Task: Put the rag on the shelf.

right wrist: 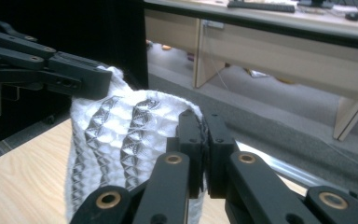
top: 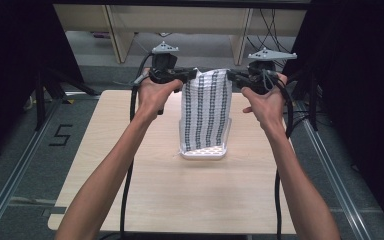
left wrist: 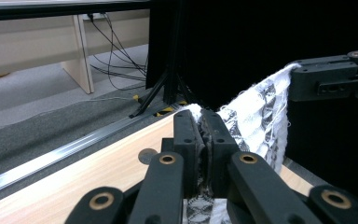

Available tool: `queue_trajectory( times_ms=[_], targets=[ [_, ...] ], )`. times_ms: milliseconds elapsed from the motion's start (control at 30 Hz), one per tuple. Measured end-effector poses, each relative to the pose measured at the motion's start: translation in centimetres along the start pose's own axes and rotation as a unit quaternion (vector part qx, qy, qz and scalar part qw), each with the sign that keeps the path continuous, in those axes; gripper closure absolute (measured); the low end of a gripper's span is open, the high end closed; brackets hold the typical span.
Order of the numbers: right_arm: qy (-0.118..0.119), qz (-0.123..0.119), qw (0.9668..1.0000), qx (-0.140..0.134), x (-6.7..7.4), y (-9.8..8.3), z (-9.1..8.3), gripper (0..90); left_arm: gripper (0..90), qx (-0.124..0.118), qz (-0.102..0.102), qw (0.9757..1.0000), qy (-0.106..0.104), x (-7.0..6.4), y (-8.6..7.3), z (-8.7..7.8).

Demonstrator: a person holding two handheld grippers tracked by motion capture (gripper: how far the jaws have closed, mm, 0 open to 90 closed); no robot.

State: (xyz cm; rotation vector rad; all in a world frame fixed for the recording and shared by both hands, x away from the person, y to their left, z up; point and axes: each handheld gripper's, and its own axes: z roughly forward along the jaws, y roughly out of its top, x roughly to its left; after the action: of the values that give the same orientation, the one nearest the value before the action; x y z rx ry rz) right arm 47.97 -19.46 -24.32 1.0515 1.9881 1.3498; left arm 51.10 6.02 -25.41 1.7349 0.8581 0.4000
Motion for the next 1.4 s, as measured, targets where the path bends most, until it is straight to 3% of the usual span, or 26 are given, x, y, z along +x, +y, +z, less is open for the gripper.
queue_trajectory(
  times_ms=[167,367,733,967,1033,1133,1167,1267,1300,1400],
  targets=[
    [-0.001,0.004,1.0000,0.007,-1.2,0.1,1.9,88.6,85.5,0.006,-0.017,0.9998,0.005,1.1,-0.5,1.6],
    [-0.003,0.028,0.9991,0.032,-2.4,-0.7,4.6,88.3,85.2,0.014,-0.033,0.9993,0.011,2.4,-1.0,2.6],
    [-0.013,0.063,0.9965,0.053,-3.3,-2.2,7.1,87.1,84.7,0.033,-0.062,0.9972,0.026,3.9,-2.5,5.2],
    [-0.018,0.073,0.9945,0.073,-3.8,-3.5,8.3,85.9,82.2,0.059,-0.054,0.9963,0.032,4.1,-3.3,6.1],
    [-0.021,0.083,0.9935,0.075,-3.9,-3.8,8.4,84.5,78.0,0.073,-0.050,0.9956,0.028,4.2,-3.5,6.3],
    [-0.024,0.101,0.9915,0.078,-4.2,-4.3,8.7,77.9,71.3,0.074,-0.053,0.9953,0.036,4.3,-3.8,6.3],
    [-0.027,0.114,0.9902,0.076,-4.3,-4.5,8.8,72.5,62.2,0.074,-0.050,0.9950,0.043,4.4,-3.9,6.3],
    [-0.021,0.111,0.9901,0.084,-4.5,-4.8,9.1,64.6,61.6,0.076,-0.049,0.9948,0.047,4.5,-4.1,6.3],
    [-0.026,0.126,0.9875,0.091,-4.3,-4.8,9.1,64.1,59.6,0.076,-0.053,0.9943,0.052,4.5,-4.2,6.3],
    [-0.030,0.116,0.9890,0.087,-4.6,-4.9,9.2,62.7,52.6,0.082,-0.053,0.9937,0.055,4.7,-4.2,6.1]
  ],
)
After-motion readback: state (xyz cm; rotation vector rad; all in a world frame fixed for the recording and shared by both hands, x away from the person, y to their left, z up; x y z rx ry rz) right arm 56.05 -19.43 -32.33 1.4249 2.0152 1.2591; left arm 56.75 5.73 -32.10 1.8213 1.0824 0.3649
